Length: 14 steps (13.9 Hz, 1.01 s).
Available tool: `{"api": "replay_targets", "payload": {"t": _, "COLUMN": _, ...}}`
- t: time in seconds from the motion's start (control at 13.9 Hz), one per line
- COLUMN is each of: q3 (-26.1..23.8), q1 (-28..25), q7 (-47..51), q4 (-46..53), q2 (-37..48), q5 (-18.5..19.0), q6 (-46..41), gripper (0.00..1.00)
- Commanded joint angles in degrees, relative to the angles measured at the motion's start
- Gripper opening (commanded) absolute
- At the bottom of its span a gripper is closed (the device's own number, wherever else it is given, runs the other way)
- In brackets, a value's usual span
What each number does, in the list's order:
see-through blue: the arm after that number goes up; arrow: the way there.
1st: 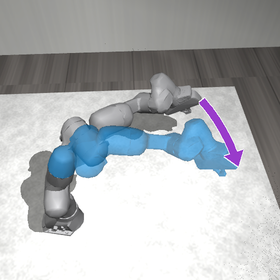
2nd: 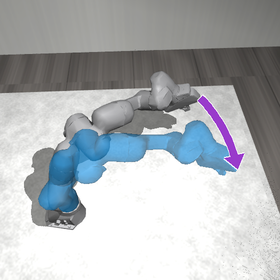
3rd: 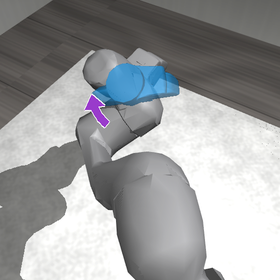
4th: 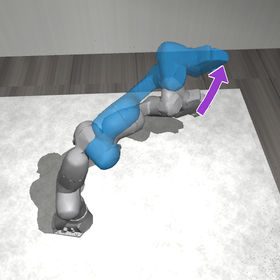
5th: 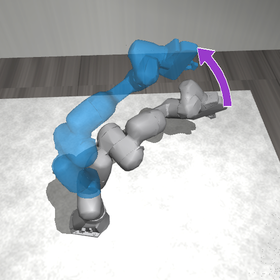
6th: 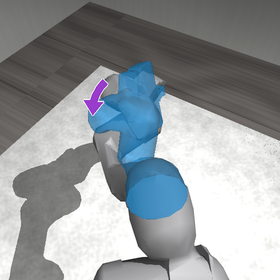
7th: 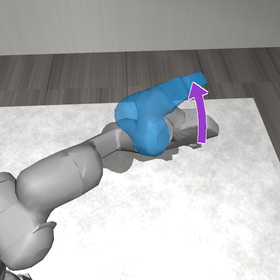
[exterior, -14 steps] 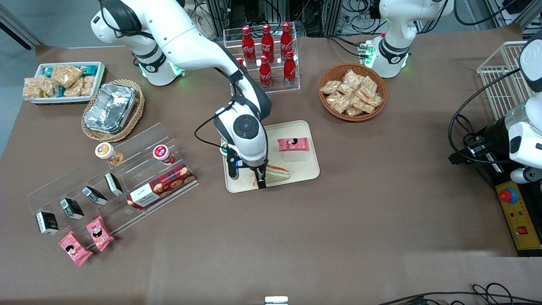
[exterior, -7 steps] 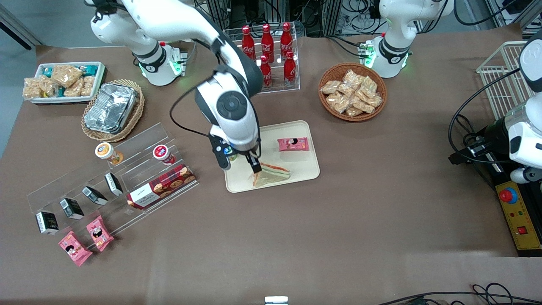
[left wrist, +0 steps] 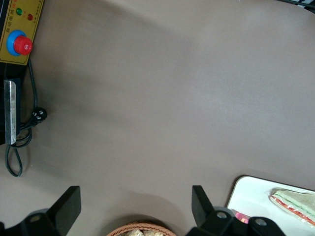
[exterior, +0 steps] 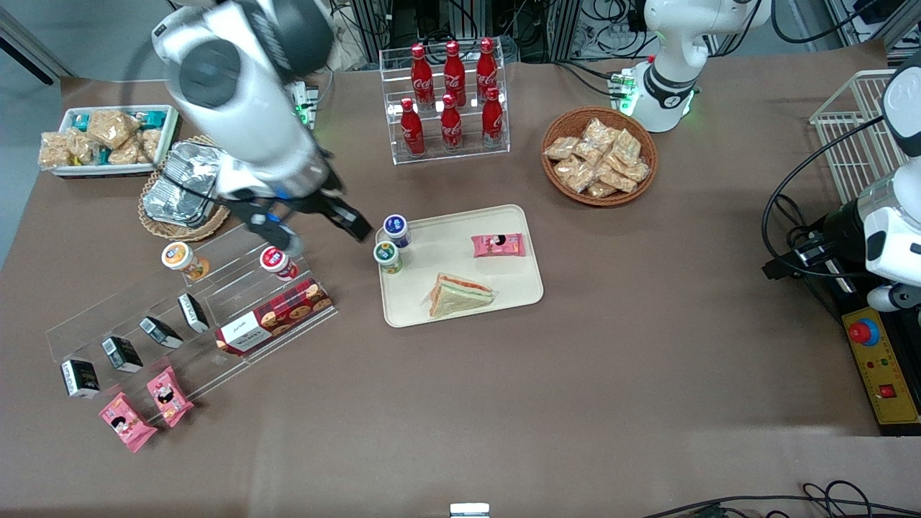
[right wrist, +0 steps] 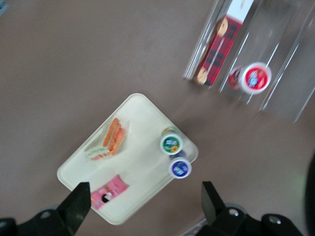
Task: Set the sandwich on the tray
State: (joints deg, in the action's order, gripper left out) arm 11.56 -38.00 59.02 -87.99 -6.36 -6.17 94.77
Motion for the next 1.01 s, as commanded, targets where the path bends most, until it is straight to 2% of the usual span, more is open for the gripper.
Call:
{"api": "replay_targets", "payload": {"t": 0.0, "q3": -0.8, "q1": 4.5, "q7": -16.2, "q4": -1.7, "q2": 5.4, "q5": 4.2, "q6": -4.0, "gripper": 1.00}}
{"api": "replay_targets", "payload": {"t": 0.22, "q3": -1.4, "q1": 12.2, "q7": -34.9, "q4": -2.3, "q2": 7.8, "q5": 5.9, "q6": -4.6, "gripper": 1.00}}
{"api": "replay_targets", "payload": {"t": 0.43, "q3": -5.5, "q1": 25.1, "q7": -51.4, "q4": -2.6, "q2": 8.4, "q5": 6.9, "q6": -4.2, "gripper": 1.00}}
{"api": "replay_targets", "payload": {"t": 0.5, "q3": -5.6, "q1": 27.4, "q7": -54.5, "q4": -2.6, "q2": 8.0, "q5": 7.1, "q6": -3.6, "gripper": 1.00}}
{"api": "replay_targets", "payload": {"t": 0.72, "q3": -5.1, "q1": 31.2, "q7": -62.2, "q4": -2.0, "q2": 6.5, "q5": 8.2, "q6": -1.0, "gripper": 1.00}}
{"api": "replay_targets", "payload": {"t": 0.94, "q3": -3.2, "q1": 31.4, "q7": -62.4, "q4": -1.9, "q2": 5.8, "q5": 7.8, "q6": -1.1, "gripper": 1.00}}
